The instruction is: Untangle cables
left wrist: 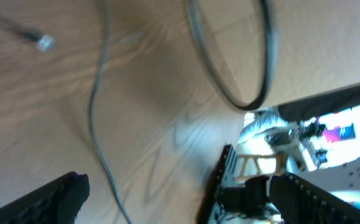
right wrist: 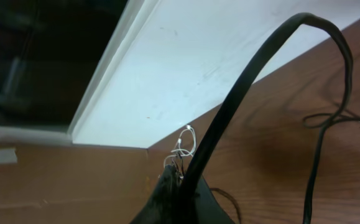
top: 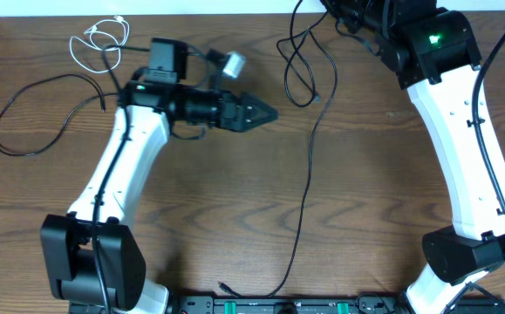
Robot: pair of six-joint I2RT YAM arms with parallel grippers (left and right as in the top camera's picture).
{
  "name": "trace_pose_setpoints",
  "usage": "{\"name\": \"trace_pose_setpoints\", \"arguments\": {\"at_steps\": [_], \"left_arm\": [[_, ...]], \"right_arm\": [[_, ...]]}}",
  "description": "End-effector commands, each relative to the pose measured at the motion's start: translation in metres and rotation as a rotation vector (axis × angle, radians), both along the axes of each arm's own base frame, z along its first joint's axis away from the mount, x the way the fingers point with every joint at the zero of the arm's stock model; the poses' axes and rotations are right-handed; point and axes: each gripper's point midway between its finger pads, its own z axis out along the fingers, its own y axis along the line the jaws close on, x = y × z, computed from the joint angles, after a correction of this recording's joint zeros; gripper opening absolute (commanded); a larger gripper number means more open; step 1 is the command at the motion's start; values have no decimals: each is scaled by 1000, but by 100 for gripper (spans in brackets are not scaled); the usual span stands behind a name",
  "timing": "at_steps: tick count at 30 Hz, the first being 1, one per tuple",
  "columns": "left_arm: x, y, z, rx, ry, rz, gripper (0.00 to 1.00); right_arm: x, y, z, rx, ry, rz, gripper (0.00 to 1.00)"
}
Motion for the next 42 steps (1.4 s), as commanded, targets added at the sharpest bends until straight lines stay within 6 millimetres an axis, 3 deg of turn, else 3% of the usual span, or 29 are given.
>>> {"name": "trace_pose_setpoints", "arguments": {"at_steps": [1,3,6,9,13,18,22,26,33,38,42], "left_arm": [[-2,-15,7,-36,-48,-45,94],[5,-21,8,-22,-62,-21,87],[21,-26,3,34,-33,76,87],[23,-34,9,15,-67,68,87],[29,-40,15,7,-78,97,77],[35,-38,14,19,-65,136,47],[36,-38,13,18,-51,143,7],[42,-32,13,31,7,219,7],[39,-22,59,19,-86,290,7],[28,-9,100,-8,-138,379,7],[13,-5,139,-72,-177,397,7]], "right_arm": [[3,-2,-1,40,25,-54,1],[2,-1,-3,46,35,-55,1],[1,-1,-5,56,51,-62,1],[1,-1,-6,55,54,-62,1],[0,0,-7,61,65,-63,1],[-1,2,-7,61,65,-60,1],[-1,1,-8,59,67,-60,1],[0,-8,-14,22,79,-81,1],[1,-75,-48,-98,201,-255,1],[-7,-123,-72,-246,278,-279,31],[-17,-154,-86,-333,343,-278,77]]}}
